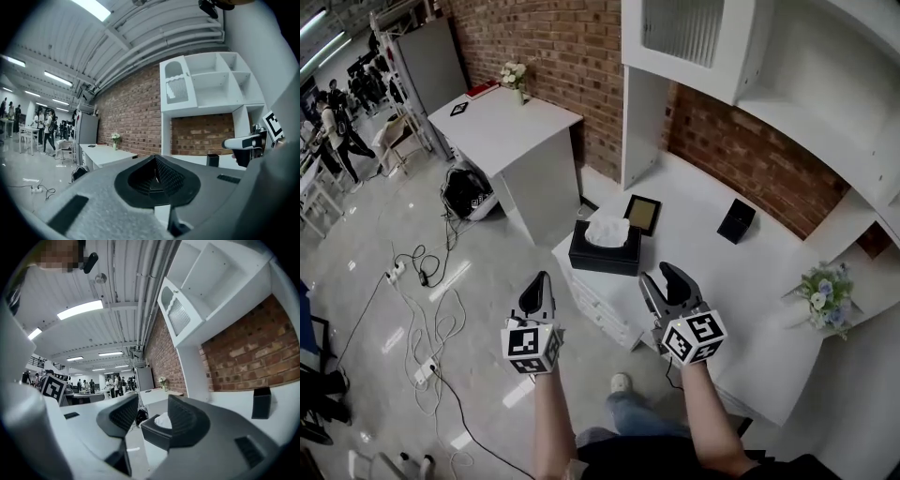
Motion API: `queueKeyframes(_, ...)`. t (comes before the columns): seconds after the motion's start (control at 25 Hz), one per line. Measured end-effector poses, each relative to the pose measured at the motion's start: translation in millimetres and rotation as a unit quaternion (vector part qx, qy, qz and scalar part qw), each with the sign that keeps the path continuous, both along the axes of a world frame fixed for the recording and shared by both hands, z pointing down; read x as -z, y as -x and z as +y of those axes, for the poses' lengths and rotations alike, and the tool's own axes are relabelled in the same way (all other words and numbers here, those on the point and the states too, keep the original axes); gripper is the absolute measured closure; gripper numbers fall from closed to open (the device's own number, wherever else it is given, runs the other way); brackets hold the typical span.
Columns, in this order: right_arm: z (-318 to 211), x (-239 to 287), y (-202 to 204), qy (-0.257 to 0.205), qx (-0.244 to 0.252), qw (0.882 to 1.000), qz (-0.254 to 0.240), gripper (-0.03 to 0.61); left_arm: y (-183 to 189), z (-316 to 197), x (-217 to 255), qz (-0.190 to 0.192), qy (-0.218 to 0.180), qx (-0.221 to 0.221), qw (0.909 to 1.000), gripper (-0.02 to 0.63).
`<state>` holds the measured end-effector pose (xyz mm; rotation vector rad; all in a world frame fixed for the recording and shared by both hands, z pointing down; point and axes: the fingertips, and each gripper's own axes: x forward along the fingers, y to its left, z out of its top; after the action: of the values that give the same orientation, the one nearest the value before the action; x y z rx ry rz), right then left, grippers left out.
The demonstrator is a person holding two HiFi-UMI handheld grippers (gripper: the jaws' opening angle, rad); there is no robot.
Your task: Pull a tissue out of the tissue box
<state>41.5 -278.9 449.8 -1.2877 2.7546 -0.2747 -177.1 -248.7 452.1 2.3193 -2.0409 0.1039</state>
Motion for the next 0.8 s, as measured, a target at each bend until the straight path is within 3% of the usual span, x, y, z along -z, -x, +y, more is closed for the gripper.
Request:
queueKeyframes(0.32, -64.8, -15.0, 15.8, 0.023, 0.009, 1.000, 0.005, 0.396, 12.6, -58.8, -13.3, 0.002, 0.020, 0.007, 0.9998, 0.604)
queueKeyframes(0.8, -125.2, -24.7, 32.2, 0.047, 0.000, 0.999, 0.026, 0.396, 21.7, -132.0, -17.1, 0.011, 0.035, -0.019, 0.9991, 0.604)
